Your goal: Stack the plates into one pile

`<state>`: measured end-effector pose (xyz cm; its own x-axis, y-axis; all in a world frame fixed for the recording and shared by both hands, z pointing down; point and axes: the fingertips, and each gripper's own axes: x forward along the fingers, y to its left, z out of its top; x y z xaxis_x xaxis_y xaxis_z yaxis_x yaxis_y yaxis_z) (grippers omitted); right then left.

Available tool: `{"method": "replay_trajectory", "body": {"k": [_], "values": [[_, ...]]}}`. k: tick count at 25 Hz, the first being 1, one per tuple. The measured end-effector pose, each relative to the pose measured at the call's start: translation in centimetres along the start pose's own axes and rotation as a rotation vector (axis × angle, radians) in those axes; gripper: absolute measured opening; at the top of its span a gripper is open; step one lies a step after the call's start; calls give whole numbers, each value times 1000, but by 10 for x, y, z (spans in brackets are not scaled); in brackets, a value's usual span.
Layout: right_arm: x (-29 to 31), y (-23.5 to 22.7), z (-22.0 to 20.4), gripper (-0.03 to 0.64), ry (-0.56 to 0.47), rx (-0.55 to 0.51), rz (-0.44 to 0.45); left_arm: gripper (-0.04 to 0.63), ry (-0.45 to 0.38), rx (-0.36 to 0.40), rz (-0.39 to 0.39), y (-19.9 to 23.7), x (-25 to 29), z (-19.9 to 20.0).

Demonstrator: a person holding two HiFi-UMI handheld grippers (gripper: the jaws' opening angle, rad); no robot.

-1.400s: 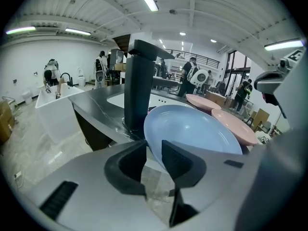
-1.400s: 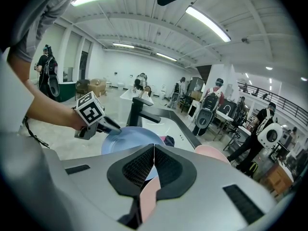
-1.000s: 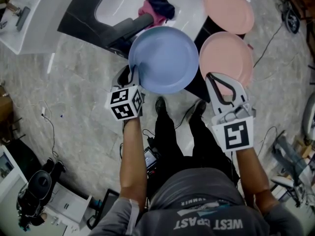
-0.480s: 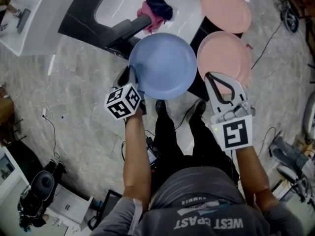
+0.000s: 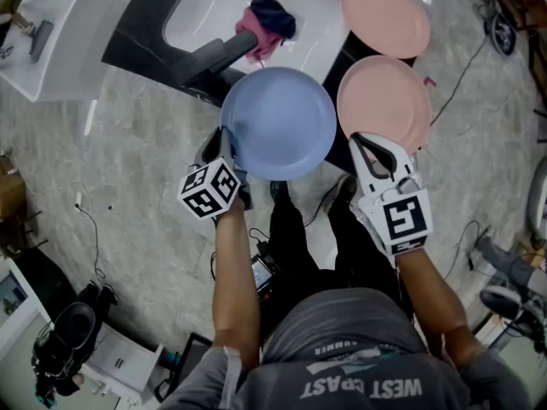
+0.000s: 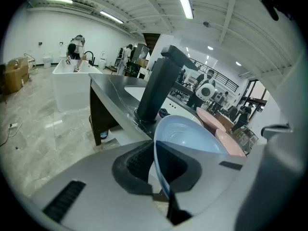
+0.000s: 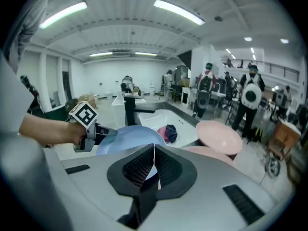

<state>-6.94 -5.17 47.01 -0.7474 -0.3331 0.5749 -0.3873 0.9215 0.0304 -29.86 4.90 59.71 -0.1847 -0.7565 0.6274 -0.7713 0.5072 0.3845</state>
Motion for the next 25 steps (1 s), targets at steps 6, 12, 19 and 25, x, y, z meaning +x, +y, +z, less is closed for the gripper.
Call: {"method": "replay_trajectory", "body": {"k": [6,12,19,25], "values": [[19,15,-73,32,124,284,-7,14,2,-7,-1,0,-1,-3],[35,18,-99,32,175,430,2,14,3,-10,-3,0,-1,-4],[50,21,-113,97,210,558,-7,14,6,-16,-2,1,-2,-10],[59,18,-115,87,207,612,-59,14,7,2,-4,1,-1,-11]]}}
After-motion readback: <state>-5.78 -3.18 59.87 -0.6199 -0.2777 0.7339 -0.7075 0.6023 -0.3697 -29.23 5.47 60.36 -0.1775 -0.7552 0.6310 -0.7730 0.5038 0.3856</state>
